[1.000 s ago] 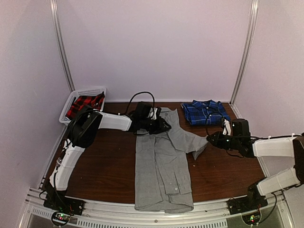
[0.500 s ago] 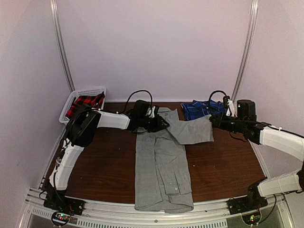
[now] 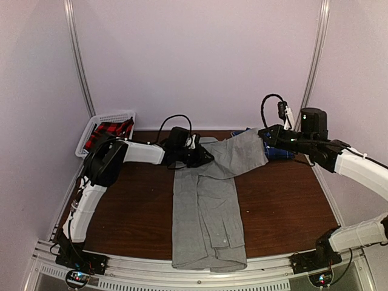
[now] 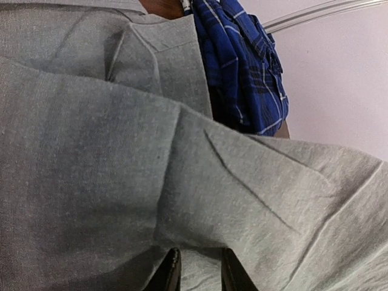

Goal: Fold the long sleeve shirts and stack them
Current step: Pick up the sleeve from the center of the board, then place the sleeve of the square-folded shirt.

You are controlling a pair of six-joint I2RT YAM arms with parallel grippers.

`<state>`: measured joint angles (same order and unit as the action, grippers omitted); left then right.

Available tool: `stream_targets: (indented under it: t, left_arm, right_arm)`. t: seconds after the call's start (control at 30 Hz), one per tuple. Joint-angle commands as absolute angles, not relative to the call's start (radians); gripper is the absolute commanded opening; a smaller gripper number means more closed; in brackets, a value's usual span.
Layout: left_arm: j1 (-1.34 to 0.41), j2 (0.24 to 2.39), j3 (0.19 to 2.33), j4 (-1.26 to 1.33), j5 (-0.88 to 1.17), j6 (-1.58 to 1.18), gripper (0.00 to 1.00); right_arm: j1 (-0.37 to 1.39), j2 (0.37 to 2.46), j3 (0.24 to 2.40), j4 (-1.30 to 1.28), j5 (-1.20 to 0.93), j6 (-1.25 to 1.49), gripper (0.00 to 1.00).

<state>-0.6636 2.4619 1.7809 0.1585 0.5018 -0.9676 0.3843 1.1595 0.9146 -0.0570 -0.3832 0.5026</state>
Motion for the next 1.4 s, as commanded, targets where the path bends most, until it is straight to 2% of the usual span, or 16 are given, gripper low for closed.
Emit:
stream_targets:
  t: [0.0,0.4,0.73,0.83,1.37]
  left_arm:
    - [-0.663,2.478,1.823,0.231,0.503,-1.0,0.24]
    - [-0.664,2.506,1.826,0.249,0.521,-1.015,0.24]
    - [-0.663,2.43,1.775,0.249,0.486,-1.006,0.24]
    - [-0.664,2.408,1.749,0.25,0.472,-1.01,0.19]
    - [-0.688,2.422,1.739,0.278,0.476,-1.034,0.16]
  right_arm:
    - [0.488,1.205,0.958,-0.058,-0.346,0.523,0.0]
    - [0.719,1.409,1.106,-0.044,-0.254,0.529,0.0]
    - [0.724,1.369,1.154,-0.145,-0.071,0.466,0.0]
    - [0.724,1.347,1.166,-0.148,-0.038,0.449,0.0]
    - [0.771,1.425,1.22,-0.09,-0.165,0.447,0.0]
